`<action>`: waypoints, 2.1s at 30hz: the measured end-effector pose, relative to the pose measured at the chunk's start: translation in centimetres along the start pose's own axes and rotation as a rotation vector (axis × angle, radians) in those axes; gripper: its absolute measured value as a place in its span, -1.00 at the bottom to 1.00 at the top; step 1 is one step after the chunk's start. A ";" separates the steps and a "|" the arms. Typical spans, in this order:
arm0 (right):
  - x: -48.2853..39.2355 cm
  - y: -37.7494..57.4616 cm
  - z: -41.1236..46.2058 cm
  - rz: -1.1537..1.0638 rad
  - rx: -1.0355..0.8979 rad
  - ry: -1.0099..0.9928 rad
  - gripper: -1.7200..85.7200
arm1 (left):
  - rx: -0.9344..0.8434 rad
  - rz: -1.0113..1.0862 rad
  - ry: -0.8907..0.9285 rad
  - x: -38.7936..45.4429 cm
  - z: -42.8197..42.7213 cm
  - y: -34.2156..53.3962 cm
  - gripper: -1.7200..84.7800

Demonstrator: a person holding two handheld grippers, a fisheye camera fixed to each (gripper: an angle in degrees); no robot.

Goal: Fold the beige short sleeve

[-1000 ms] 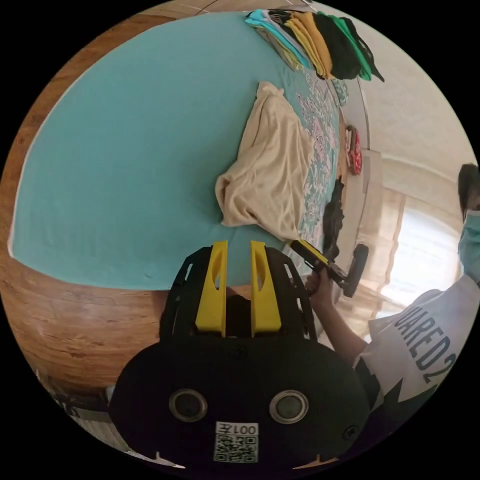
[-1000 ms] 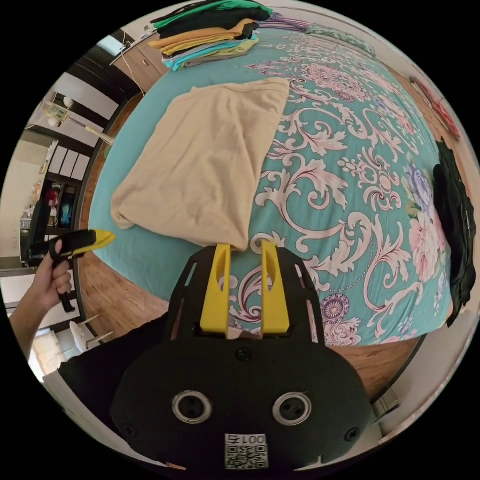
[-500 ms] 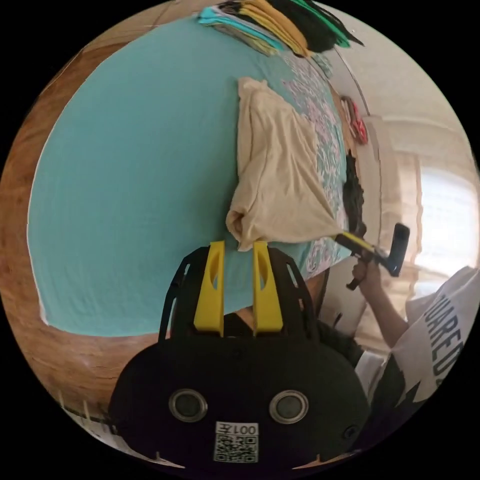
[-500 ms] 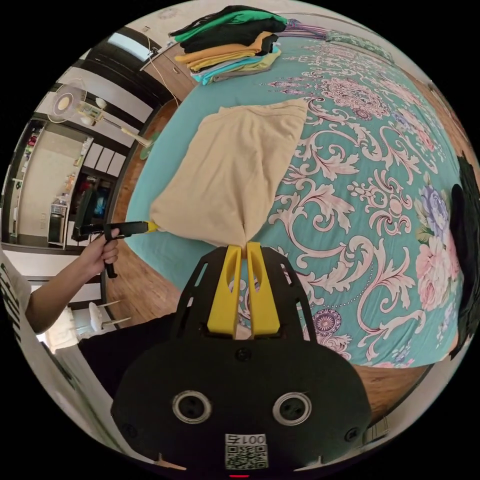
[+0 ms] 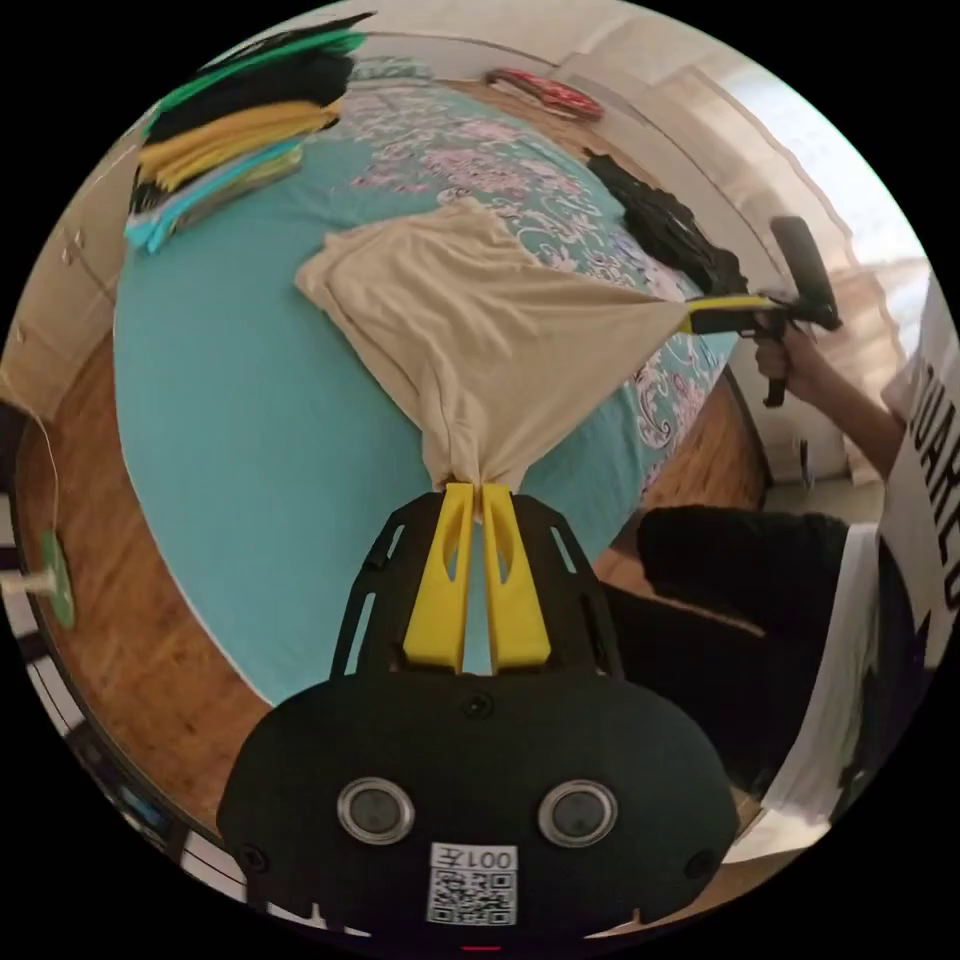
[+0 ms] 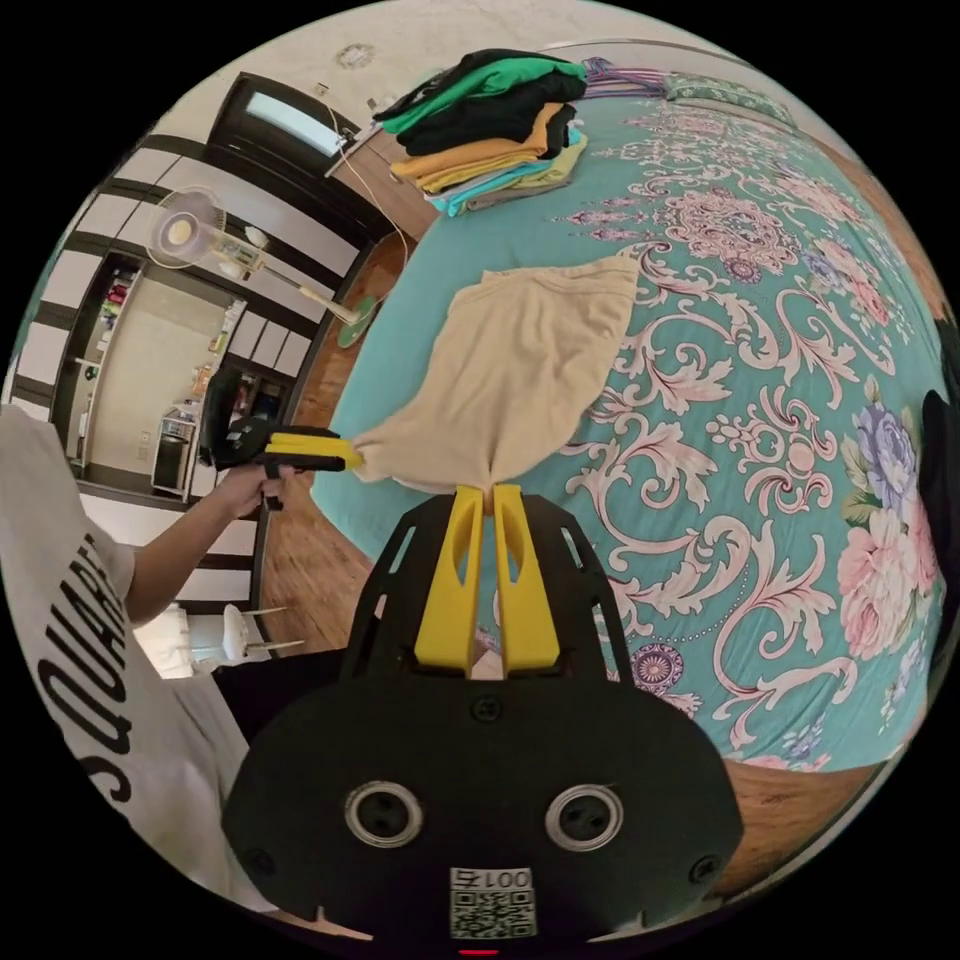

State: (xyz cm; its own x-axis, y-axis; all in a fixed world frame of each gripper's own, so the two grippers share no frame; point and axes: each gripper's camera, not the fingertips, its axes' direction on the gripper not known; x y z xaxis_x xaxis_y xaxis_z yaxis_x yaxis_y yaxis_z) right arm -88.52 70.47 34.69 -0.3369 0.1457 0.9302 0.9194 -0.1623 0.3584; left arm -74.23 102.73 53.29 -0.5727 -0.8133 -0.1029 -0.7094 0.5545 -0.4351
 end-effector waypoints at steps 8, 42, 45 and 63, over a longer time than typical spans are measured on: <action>3.3 3.4 0.7 0.113 -0.049 -0.035 -0.93 | -0.298 -0.157 -0.243 -2.3 3.8 3.5 -0.96; 10.4 4.8 -15.3 0.057 0.262 -0.467 -0.94 | 0.780 -1.059 1.295 -1.3 0.8 -2.2 -0.96; 10.9 -1.5 -21.1 -0.117 0.450 -0.447 -0.94 | 0.872 -0.789 1.243 -2.2 -4.9 -11.4 -0.96; 12.9 8.6 -17.0 0.118 0.175 -0.393 -0.93 | 0.400 -0.821 0.873 6.6 2.8 -8.2 -0.97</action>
State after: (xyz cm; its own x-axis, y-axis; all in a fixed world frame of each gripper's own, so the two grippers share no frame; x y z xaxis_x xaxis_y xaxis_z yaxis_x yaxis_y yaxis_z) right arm -88.44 54.36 51.13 -0.1562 0.5017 0.8508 0.9787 -0.0375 0.2018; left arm -71.01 92.35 53.66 -0.2116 -0.4205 0.8823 -0.8977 -0.2733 -0.3456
